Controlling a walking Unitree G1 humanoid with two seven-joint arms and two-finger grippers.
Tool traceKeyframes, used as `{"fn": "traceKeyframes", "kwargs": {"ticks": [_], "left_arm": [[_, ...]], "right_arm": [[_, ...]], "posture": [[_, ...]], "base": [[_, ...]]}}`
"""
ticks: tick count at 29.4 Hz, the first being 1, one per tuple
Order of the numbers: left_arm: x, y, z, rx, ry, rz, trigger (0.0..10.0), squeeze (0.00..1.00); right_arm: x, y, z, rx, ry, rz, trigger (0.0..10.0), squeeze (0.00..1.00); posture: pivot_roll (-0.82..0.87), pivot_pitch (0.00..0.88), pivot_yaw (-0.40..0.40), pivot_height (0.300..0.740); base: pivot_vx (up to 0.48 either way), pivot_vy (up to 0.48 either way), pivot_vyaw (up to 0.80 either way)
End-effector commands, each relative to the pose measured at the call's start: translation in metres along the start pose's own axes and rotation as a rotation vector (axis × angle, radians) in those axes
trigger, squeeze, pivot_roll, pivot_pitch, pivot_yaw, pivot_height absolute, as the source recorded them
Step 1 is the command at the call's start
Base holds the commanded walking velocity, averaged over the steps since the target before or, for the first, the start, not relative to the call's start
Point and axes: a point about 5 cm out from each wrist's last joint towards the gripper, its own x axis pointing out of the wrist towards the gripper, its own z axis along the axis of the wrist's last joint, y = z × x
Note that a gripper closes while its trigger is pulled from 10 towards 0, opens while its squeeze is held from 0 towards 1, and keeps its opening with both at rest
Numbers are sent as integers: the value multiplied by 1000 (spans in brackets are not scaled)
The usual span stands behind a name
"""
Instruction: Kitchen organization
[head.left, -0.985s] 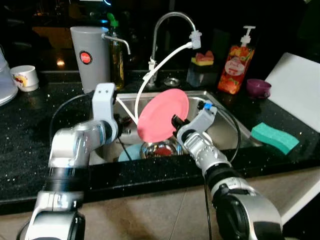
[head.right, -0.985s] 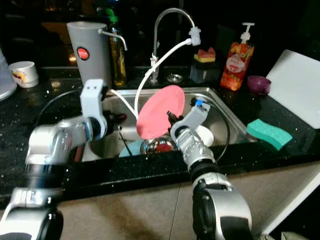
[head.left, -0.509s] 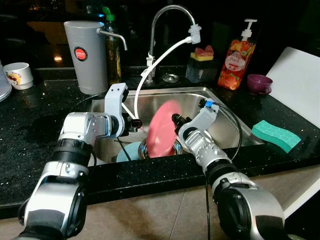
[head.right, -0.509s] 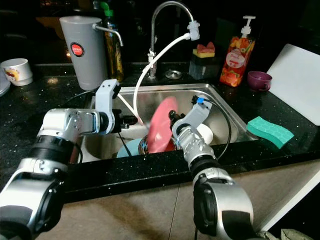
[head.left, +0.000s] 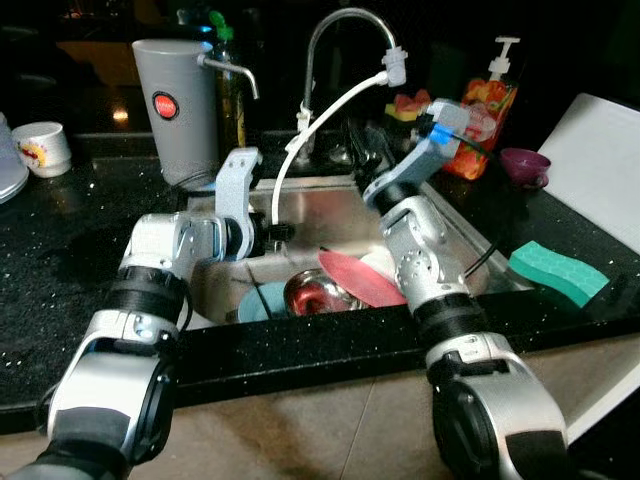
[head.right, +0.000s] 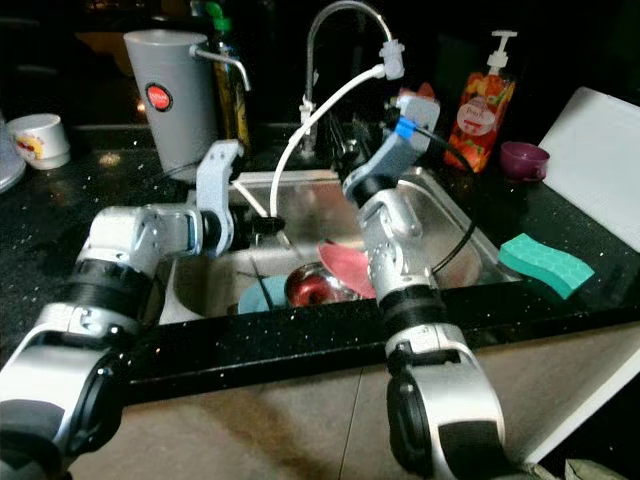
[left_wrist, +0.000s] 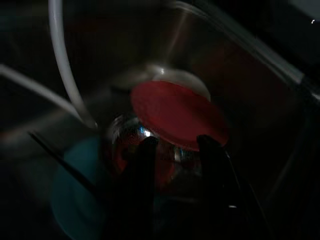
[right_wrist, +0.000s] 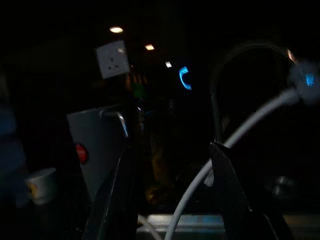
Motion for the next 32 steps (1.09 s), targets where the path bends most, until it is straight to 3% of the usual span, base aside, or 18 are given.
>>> {"fn": "traceKeyframes", "kwargs": {"ticks": [1, 2, 3, 4, 7, 8, 10, 12, 19, 20, 21, 24, 32], "left_arm": [[-4, -1, 0, 59, -13, 15, 10000, 0], [-6, -2, -1, 76, -20, 32, 10000, 0], [-8, -4, -3, 163, -31, 83, 10000, 0], [-8, -4, -3, 163, -31, 83, 10000, 0], [-12, -7, -3, 317, -62, 195, 10000, 0], [-12, -7, -3, 317, -62, 195, 10000, 0], [-17, -9, 3, 300, -90, 316, 10000, 0], [-20, -10, 6, 292, -99, 363, 10000, 0], [-28, -15, 11, 275, -173, 342, 10000, 0], [-30, -17, 12, 282, -235, 340, 10000, 0], [-30, -17, 12, 282, -235, 340, 10000, 0], [-33, -19, 3, 304, -289, 367, 10000, 0], [-41, -17, -15, 306, -331, 462, 10000, 0]], "right_arm": [[-4, -3, 9, -48, -18, -3, 10000, 0], [-8, -7, 12, -62, -24, -17, 10000, 0], [-18, -13, 15, -80, -36, -45, 10000, 0], [-18, -13, 15, -80, -36, -45, 10000, 0], [-30, -22, 16, -80, -34, -118, 10000, 0], [-30, -22, 16, -80, -34, -118, 10000, 0], [-41, -25, 16, -129, -16, -177, 10000, 0], [-46, -25, 16, -169, -4, -199, 10000, 0], [-56, -23, 11, -211, 37, -206, 10000, 0], [-60, -23, 9, -221, 56, -214, 10000, 0], [-60, -23, 9, -221, 56, -214, 10000, 0], [-74, -27, 3, -231, 98, -256, 10000, 0], [-89, -24, -6, -218, 165, -301, 10000, 0]], "posture": [[244, 123, -38, 740], [243, 121, -44, 740], [251, 119, -49, 740], [251, 119, -49, 740], [251, 126, -54, 740], [251, 126, -54, 740], [237, 141, -55, 740], [232, 143, -61, 740], [201, 131, -54, 740], [194, 128, -50, 740], [194, 128, -50, 740], [186, 119, -51, 740], [164, 122, -67, 740]], "base": [[0, 0, 0], [0, 0, 0], [0, 0, 0], [0, 0, 0], [0, 0, 0], [0, 0, 0], [0, 0, 0], [0, 0, 0], [0, 0, 0], [0, 0, 0], [0, 0, 0], [0, 0, 0], [0, 0, 0]]}}
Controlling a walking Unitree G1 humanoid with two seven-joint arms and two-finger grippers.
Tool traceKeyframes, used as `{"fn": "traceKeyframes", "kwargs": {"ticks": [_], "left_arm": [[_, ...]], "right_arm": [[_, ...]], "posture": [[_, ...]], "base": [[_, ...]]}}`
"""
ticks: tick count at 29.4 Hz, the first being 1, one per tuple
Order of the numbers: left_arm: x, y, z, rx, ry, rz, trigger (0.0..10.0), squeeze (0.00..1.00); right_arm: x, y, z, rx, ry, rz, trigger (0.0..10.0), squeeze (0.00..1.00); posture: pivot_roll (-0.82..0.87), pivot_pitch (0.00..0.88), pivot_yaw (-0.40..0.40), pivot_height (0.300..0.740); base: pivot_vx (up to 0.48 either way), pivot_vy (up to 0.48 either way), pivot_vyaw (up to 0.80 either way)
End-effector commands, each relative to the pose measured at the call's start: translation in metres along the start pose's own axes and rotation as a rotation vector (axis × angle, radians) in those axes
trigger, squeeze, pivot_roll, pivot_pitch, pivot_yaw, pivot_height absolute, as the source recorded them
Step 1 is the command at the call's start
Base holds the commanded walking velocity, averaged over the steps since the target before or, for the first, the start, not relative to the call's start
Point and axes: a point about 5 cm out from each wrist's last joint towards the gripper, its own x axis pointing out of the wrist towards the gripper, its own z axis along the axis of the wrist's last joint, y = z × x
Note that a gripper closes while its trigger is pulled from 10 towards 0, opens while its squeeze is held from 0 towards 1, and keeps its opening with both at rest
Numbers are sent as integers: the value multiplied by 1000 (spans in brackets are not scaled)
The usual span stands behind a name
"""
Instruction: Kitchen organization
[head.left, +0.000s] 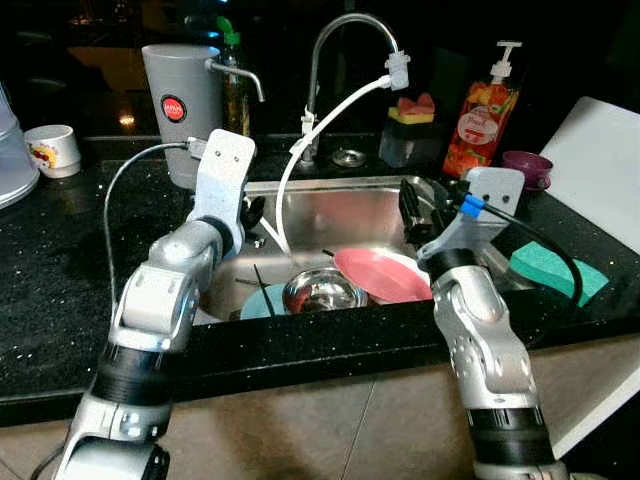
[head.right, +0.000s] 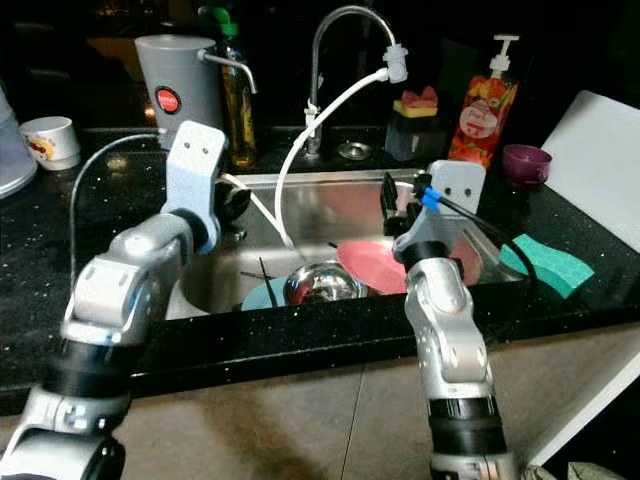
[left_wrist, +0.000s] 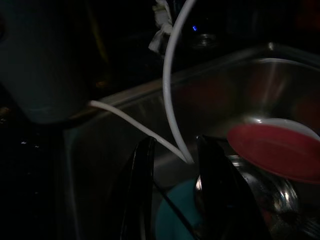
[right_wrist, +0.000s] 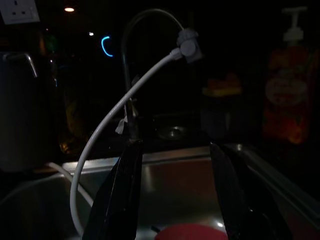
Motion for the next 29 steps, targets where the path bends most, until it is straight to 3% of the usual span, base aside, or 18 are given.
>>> {"fn": "traceKeyframes", "kwargs": {"ticks": [1, 8, 16, 29], "left_arm": [[-4, 1, 1, 5, -35, 32, 10000, 0], [-20, -11, -9, 24, -78, 23, 10000, 0], [-19, -15, -6, 53, -108, 27, 10000, 0], [-9, -21, 3, 27, -153, 29, 10000, 0]], "right_arm": [[-4, 1, -4, -10, 23, -5, 10000, 0], [-12, 7, -10, 19, 62, -23, 10000, 0], [-9, 6, -12, 32, 71, -31, 10000, 0], [-9, 0, -1, -12, 56, -14, 10000, 0]], "posture": [[164, 122, -67, 740], [170, 128, -70, 740], [198, 122, -89, 740], [138, 123, -101, 740]], "base": [[0, 0, 0], [0, 0, 0], [0, 0, 0], [0, 0, 0]]}}
